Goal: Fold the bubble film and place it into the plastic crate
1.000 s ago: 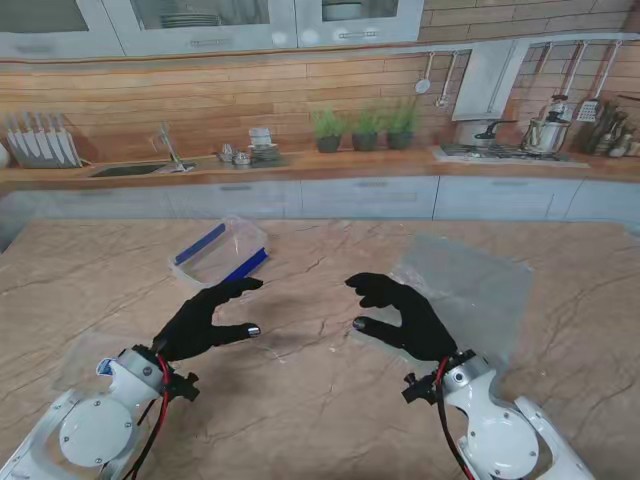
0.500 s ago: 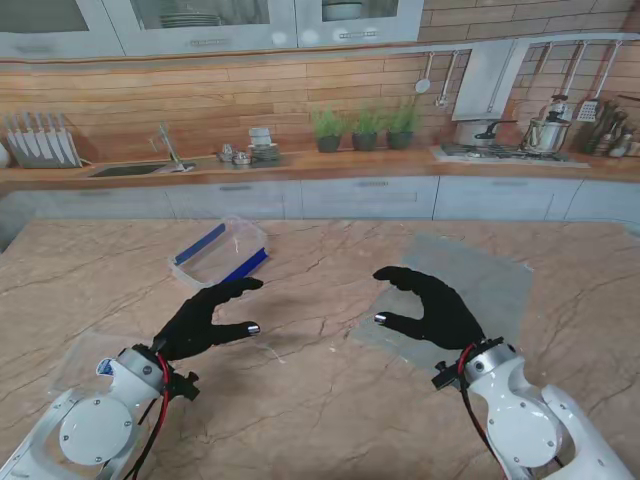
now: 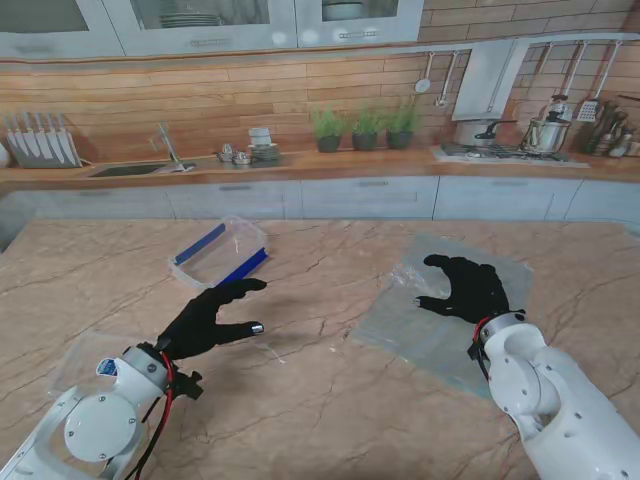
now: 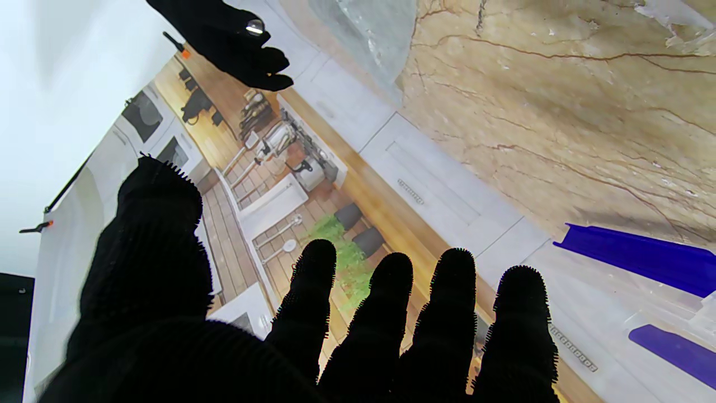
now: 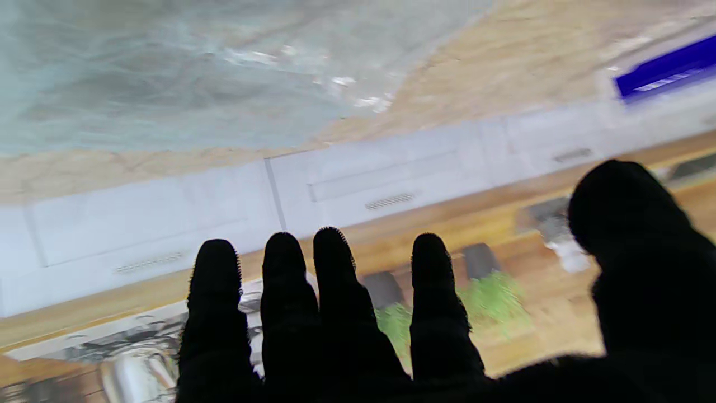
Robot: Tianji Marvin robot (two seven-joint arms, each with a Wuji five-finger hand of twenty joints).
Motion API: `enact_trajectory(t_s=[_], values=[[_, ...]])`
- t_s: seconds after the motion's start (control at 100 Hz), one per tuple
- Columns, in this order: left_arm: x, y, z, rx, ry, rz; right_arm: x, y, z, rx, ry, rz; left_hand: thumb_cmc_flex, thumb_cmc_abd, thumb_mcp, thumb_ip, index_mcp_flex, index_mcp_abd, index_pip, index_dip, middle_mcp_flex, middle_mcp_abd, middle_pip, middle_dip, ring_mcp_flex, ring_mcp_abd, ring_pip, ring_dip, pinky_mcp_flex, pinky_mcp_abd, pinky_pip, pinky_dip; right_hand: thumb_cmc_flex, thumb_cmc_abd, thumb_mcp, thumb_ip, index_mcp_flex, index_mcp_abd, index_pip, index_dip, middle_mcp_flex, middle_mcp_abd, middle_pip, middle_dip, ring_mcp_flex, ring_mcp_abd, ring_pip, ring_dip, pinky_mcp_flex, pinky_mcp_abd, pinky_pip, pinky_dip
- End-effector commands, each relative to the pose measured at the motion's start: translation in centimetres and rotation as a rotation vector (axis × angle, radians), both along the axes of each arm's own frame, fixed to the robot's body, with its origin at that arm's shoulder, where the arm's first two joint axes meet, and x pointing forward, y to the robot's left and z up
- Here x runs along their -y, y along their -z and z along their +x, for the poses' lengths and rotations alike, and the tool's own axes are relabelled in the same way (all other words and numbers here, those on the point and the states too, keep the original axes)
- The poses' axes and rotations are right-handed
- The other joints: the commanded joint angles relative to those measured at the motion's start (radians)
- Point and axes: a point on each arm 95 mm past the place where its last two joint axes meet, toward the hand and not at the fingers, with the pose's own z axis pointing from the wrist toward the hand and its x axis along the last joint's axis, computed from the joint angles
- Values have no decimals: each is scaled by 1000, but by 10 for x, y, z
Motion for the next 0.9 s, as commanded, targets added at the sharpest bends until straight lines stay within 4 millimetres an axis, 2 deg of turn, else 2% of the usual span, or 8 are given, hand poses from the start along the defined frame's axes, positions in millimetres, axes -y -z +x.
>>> enact_trajectory(t_s=[0.0,0.07,0.22,0.29,0.45,0.69,0.89], values=[[1,2,-3,-8,-3,-1,6,5,5,-16,29,-17,-24,-1,12,21,6,-13,-16,2,15,-6,-23,-8,3,1,-13,-4,-7,-19,-12,-7,-41,-34,18,-3,-40,3,-11,-11,-50,14,-24,-13,-39,-2,-16,-17,-22,-22,-40,-13],[0,2,-3,-6,-7,-2,12,13,13,-23,77,-51,-23,1,12,21,7,-13,-16,2,15,-8,-22,-8,3,1,-13,-4,-8,-18,-11,-7,-51,-49,32,-6,-40,9,5,-12,-73,19,-3,-21,-61,0,-13,-31,-29,-20,-53,-15],[0,1,-3,-2,-12,0,22,25,28,-36,165,-92,-22,3,11,21,6,-15,-16,1,15,-8,-22,-7,5,1,-13,-3,-8,-15,-9,-6,-85,-81,59,-14,-45,13,23,-21,-129,9,-30,-75,-140,-11,-44,-85,-88,-24,-115,-52],[1,1,-3,-2,-14,0,25,28,33,-58,188,-108,-20,4,10,21,7,-15,-15,1,17,-7,-21,-7,6,1,-13,-3,-8,-14,-8,-6,-107,-83,73,-17,-75,-19,15,-42,-178,-5,-70,-107,-193,-21,-68,-126,-119,39,-162,-94],[1,0,-4,-3,-16,-1,28,36,41,-164,214,-144,-19,6,9,21,5,-16,-15,1,18,-7,-20,-7,9,2,-11,-2,-8,-15,-7,-5,-130,-81,82,-24,-128,-85,20,-68,-218,-17,-126,-139,-228,-22,-75,-153,-131,49,-193,-138],[1,-1,-5,-4,-24,-6,23,55,42,-343,236,-223,-15,23,7,20,9,-17,-14,1,24,-6,-19,-6,11,3,-10,-1,-7,-13,-7,-4,-134,-72,79,-28,-172,-26,0,-104,-238,18,-156,-152,-228,-9,-75,-159,-141,48,-197,-149],[2,0,-4,-14,-28,-12,13,75,48,-364,191,-179,-16,35,-1,18,1,-18,-16,1,20,-8,-19,-6,10,2,-8,0,-7,-17,-6,-4,-139,-53,73,-27,-161,-39,14,-114,-212,2,-133,-142,-215,-23,-66,-158,-138,27,-195,-154]])
